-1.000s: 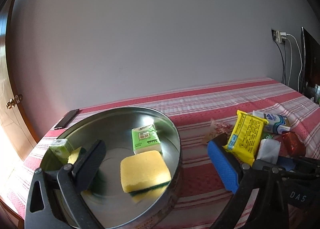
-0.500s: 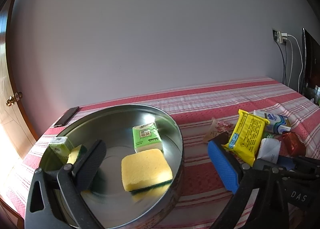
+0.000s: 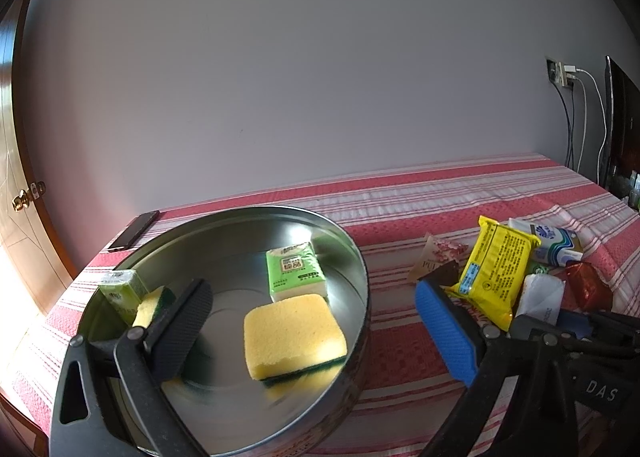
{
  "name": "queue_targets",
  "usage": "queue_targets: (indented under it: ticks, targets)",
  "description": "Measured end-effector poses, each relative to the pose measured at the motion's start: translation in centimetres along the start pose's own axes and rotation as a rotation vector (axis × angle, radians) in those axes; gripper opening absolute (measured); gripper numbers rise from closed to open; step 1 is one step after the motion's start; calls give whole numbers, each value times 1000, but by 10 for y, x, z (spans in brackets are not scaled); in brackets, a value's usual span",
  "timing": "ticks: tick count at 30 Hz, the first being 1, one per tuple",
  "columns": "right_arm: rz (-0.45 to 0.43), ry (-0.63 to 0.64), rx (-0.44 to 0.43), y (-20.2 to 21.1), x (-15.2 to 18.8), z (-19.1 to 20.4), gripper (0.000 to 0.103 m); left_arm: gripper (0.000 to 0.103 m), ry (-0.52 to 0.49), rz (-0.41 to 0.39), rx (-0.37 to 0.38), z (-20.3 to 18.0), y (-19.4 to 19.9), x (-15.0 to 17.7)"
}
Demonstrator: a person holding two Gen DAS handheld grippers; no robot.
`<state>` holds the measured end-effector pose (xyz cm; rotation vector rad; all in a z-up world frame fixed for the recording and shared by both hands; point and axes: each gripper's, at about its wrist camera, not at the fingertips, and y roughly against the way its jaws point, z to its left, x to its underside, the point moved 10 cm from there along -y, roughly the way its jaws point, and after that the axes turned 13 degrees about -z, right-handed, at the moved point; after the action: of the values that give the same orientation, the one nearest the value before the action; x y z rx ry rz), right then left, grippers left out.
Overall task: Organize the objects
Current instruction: 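Move both tools back toward the remaining items on the cloth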
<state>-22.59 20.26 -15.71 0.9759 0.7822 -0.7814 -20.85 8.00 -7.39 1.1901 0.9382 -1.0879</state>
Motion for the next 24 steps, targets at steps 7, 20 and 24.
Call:
queue_targets:
  ticks: [7, 20, 24]
  targets:
    - [-6, 4, -1, 3, -2, 3, 42, 103, 1, 0, 4, 2, 1, 0]
    - [-26, 45, -8, 5, -3, 11, 38, 103, -2, -1, 13, 8, 1, 1]
    - [-32, 54, -20, 9, -4, 12, 35, 103, -8, -4, 14, 6, 3, -1]
